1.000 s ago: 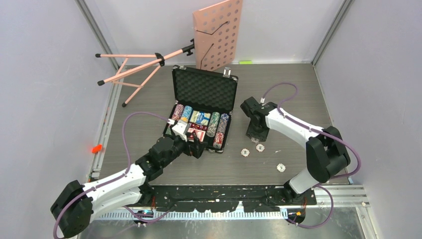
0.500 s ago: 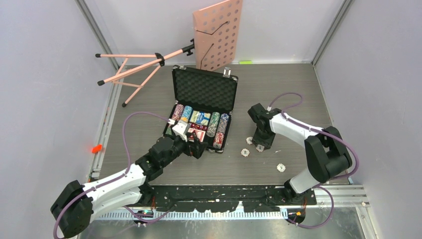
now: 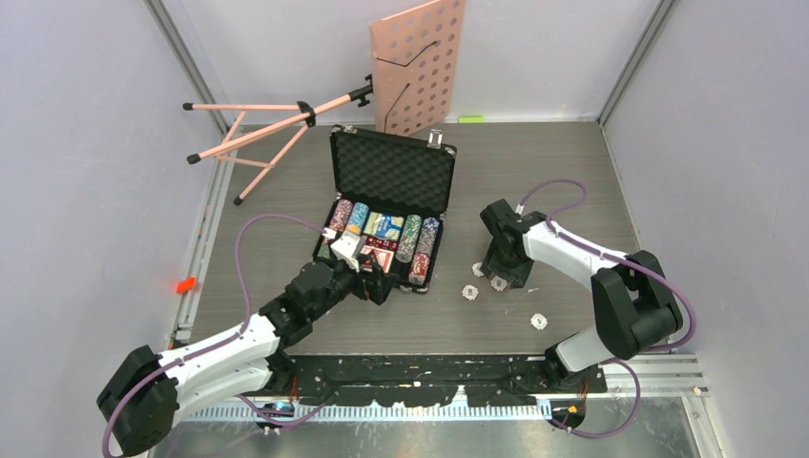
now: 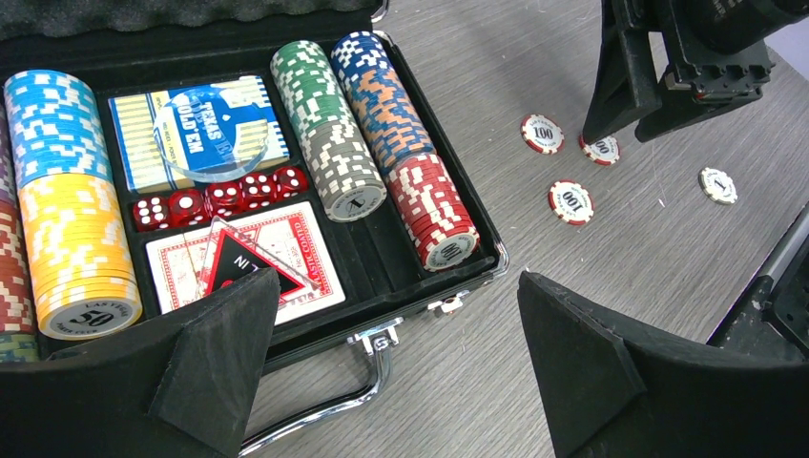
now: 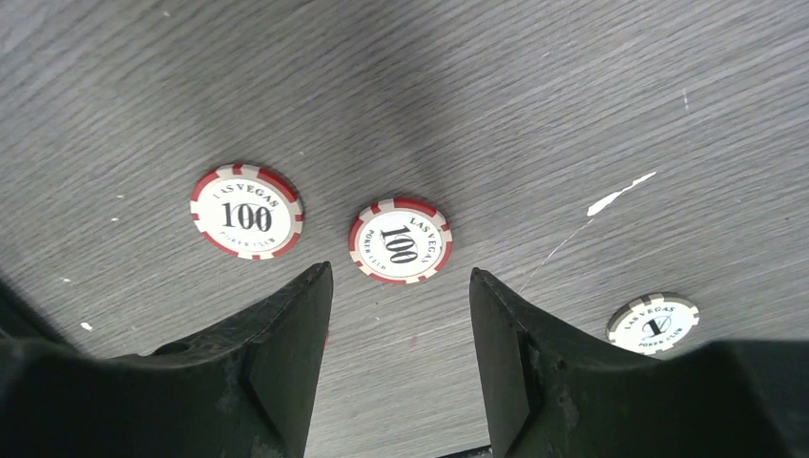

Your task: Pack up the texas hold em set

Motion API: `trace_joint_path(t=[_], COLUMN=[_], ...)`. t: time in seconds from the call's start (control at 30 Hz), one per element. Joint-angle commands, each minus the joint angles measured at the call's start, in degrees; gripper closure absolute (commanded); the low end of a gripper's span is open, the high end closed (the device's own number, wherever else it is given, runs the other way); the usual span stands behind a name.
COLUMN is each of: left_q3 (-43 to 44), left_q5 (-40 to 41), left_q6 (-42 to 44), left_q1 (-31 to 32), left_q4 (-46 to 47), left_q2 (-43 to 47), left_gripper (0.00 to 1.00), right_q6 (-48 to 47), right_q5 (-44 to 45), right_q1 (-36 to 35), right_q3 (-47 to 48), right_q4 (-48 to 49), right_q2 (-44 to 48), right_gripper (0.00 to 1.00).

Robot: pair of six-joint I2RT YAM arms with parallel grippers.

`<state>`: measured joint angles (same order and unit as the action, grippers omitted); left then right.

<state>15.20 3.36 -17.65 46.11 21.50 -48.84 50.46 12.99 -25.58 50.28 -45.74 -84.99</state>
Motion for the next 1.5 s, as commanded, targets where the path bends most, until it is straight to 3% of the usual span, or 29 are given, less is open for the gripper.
trace_joint_path(t=[0.0, 0.17, 0.33, 0.57, 1.0, 1.13, 1.2, 1.47], left_q3=[0.8, 0.8, 0.8, 0.8, 0.8, 0.8, 0.8, 1.0], left_q5=[-0.6, -0.5, -0.3, -0.2, -0.7, -0.9, -0.9, -1.6], left_q6=[0.4, 0.3, 0.3, 0.3, 0.3, 0.3, 0.2, 0.1], left_q1=[-0.1, -0.1, 0.0, -0.1, 0.0, 0.0, -0.1, -0.1], left_q4=[3.1, 3.2, 3.1, 3.1, 3.4, 3.4, 3.5, 3.9], left_q2=[0.9, 1.0, 1.0, 1.0, 0.7, 0.7, 0.6, -0.1], left_gripper=[0.01, 0.01, 0.01, 0.01, 0.01, 0.01, 0.01, 0.02], right_q6=[0.6, 0.0, -0.5, -0.2, 0.4, -0.5, -1.0, -2.4], right_q5=[-1.6, -2.6, -3.1, -6.9, -8.8, -6.2, -4.7, -6.3], right_q1=[0.7, 1.7, 2.0, 2.0, 2.0, 2.0, 2.1, 5.5], right_q3=[-2.8, -5.2, -5.2, -2.3, 6.7, 7.5, 6.9, 1.0], right_q4=[4.0, 8.3, 8.8, 6.7, 5.8, 3.4, 2.1, 3.8], right_q2=[0.0, -1.4, -2.7, 0.2, -3.6, -4.2, -3.0, -0.4], right_gripper=[0.4, 0.41, 0.58, 0.63, 0.63, 0.44, 0.4, 0.42])
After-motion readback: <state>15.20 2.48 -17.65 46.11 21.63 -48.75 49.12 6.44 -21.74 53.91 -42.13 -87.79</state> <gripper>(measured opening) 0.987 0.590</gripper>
